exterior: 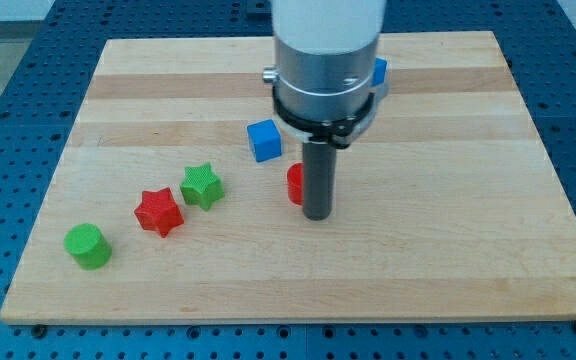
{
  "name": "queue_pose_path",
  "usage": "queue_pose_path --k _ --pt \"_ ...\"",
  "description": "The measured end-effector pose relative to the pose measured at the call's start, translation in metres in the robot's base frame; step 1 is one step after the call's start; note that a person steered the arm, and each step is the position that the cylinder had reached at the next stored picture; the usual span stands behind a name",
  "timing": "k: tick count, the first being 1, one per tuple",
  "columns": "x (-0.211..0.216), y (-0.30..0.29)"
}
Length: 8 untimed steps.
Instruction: Slide the red circle into the top right of green star
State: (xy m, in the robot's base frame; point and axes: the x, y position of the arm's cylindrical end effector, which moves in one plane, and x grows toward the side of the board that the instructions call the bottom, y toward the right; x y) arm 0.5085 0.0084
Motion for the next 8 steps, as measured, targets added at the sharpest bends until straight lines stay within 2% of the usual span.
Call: queue_pose_path --k 3,8 --pt "-0.001 0.025" --pt "-0.059 0.001"
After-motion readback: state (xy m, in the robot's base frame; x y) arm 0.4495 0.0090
